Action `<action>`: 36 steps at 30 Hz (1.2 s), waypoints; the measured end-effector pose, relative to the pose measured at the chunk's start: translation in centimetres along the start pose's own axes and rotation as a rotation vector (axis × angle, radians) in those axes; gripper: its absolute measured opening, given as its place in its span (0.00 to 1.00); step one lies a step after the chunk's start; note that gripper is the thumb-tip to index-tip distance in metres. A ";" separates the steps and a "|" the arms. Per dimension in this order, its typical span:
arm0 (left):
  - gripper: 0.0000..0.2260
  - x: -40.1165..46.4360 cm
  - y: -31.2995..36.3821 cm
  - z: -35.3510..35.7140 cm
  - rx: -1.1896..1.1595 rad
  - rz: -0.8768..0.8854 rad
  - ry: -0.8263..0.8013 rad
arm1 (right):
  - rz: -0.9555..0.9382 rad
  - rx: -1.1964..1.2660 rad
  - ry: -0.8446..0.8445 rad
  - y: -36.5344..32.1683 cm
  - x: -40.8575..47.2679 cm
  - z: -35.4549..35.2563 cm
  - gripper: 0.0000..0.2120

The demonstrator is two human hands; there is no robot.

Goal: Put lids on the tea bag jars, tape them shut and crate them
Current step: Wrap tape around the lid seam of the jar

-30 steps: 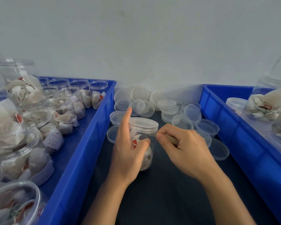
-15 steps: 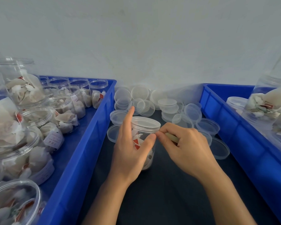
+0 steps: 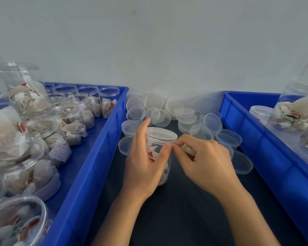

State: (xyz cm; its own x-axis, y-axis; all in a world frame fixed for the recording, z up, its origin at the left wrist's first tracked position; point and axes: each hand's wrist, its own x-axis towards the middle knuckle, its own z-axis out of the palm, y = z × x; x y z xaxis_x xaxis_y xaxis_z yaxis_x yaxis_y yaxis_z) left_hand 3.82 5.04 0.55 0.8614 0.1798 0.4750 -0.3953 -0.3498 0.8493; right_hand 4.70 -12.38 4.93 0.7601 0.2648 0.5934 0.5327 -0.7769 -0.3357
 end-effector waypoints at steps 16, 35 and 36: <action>0.33 0.4 -0.7 -0.1 -0.057 -0.028 0.102 | 0.052 -0.030 -0.092 -1.0 0.0 -0.1 0.12; 0.28 0.5 -0.5 -0.6 -0.134 -0.064 -0.007 | 0.160 0.002 -0.213 -0.8 0.4 -1.3 0.17; 0.28 0.6 -0.5 -0.7 -0.143 -0.066 -0.012 | 0.158 0.007 -0.214 -0.8 0.4 -1.3 0.17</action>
State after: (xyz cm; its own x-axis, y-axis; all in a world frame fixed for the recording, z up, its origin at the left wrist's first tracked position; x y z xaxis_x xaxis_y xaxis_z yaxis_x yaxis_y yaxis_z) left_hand 4.28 5.93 0.56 0.8903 0.1866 0.4154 -0.3788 -0.2030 0.9030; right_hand 4.12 -12.41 6.35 0.8953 0.2558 0.3647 0.4028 -0.8147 -0.4173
